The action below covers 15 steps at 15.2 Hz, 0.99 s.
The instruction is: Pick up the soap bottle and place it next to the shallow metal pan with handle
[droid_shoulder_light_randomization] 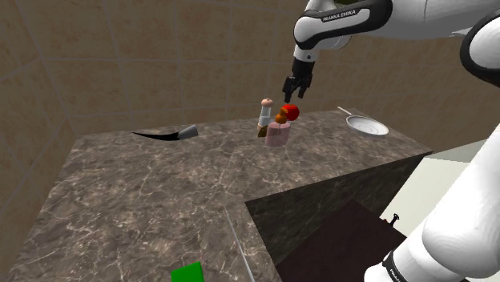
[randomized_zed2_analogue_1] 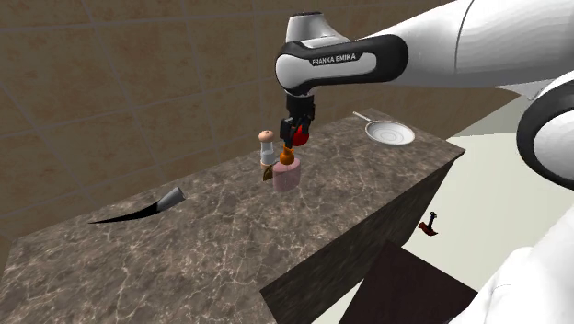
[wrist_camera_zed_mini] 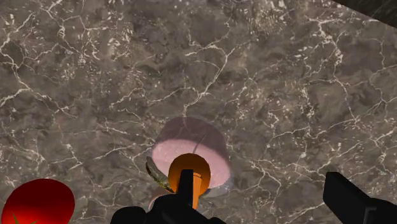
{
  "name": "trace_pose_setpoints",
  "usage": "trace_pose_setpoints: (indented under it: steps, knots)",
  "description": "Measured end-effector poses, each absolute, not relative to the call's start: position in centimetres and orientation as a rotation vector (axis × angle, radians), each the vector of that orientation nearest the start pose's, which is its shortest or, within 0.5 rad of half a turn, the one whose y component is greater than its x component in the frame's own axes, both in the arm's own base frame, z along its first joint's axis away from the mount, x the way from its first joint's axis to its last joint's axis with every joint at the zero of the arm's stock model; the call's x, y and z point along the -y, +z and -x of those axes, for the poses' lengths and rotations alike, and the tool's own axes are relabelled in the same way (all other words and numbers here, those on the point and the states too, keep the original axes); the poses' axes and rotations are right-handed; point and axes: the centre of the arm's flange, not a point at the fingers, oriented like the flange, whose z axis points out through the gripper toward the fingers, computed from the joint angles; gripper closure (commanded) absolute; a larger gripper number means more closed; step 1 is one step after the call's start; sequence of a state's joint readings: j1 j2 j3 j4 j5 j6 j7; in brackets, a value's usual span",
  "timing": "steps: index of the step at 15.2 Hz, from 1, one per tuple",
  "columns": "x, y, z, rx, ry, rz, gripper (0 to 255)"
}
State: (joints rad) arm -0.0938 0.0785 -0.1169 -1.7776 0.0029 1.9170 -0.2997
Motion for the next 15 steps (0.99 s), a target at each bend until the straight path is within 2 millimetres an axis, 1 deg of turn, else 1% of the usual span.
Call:
trace_pose_setpoints:
  steps: [2, 4, 5, 7, 10, 12, 15]
  knots:
    - [13.4, 49.8, -60.2, 0.144, -0.070, 3.154, 0]
    - [15.1, 48.2, -62.6, 0.147, -0.050, 3.149, 0]
    - [15.7, 47.3, -63.4, 0.149, -0.038, 3.147, 0]
    - [16.7, 46.0, -65.6, 0.152, -0.016, 3.142, 0]
    - [17.2, 44.6, -66.8, 0.156, -0.003, 3.138, 0]
    - [17.3, 43.5, -67.1, 0.156, -0.002, 3.137, 0]
    - [17.3, 41.8, -67.0, 0.157, -0.001, 3.137, 0]
